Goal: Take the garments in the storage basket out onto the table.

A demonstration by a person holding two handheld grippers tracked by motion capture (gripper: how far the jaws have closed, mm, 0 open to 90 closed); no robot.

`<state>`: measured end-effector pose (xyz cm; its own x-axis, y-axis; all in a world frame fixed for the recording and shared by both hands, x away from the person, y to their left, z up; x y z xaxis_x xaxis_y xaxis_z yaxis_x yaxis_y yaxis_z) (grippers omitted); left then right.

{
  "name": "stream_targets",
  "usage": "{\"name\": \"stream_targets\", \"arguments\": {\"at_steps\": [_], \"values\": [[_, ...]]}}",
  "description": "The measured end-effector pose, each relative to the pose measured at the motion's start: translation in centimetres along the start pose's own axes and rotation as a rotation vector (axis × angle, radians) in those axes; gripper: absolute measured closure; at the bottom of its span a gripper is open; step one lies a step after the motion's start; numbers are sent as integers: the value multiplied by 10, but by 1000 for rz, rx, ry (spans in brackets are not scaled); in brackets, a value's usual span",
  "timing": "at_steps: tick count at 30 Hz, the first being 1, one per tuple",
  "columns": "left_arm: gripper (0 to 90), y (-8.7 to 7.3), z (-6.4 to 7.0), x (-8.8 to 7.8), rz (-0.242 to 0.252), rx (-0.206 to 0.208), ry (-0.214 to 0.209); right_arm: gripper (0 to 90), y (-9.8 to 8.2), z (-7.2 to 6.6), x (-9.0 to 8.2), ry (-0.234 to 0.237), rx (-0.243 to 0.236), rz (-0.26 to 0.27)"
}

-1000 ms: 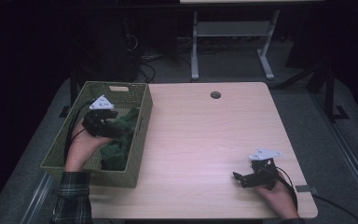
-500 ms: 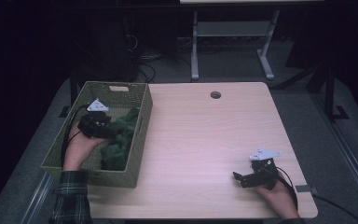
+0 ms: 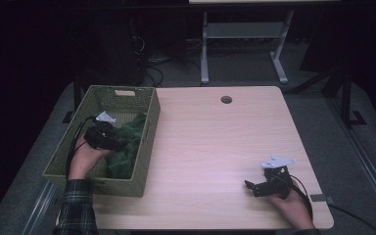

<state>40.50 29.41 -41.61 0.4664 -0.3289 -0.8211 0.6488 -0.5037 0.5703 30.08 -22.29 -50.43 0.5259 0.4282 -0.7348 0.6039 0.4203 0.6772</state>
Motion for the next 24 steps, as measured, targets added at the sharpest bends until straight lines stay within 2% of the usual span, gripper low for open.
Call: {"name": "stream_targets", "arguments": {"at_steps": [7, 15, 17, 20, 24], "values": [[345, -6, -1, 10, -59, -19, -16, 8, 0, 0, 0, 0, -1, 0], [458, -10, -3, 12, -84, -48, -49, 8, 0, 0, 0, 0, 0, 0], [571, -11, -2, 12, -108, -48, -70, 8, 0, 0, 0, 0, -1, 0], [684, -11, -2, 12, -115, -49, -78, 7, 0, 0, 0, 0, 0, 0], [743, -12, -2, 11, -123, -71, -100, 8, 0, 0, 0, 0, 0, 0]]}}
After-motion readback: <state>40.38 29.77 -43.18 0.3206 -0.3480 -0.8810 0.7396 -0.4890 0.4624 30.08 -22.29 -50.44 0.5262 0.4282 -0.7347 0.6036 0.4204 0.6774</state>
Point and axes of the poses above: each handheld gripper's, and its own axes: x roughly forward along the jaws, y roughly out of its top, z roughly to its right, the point moved 3 cm from there along x, roughly forward along the jaws, and after that the axes turned 2 degrees about -z, right-handed, at the moved point
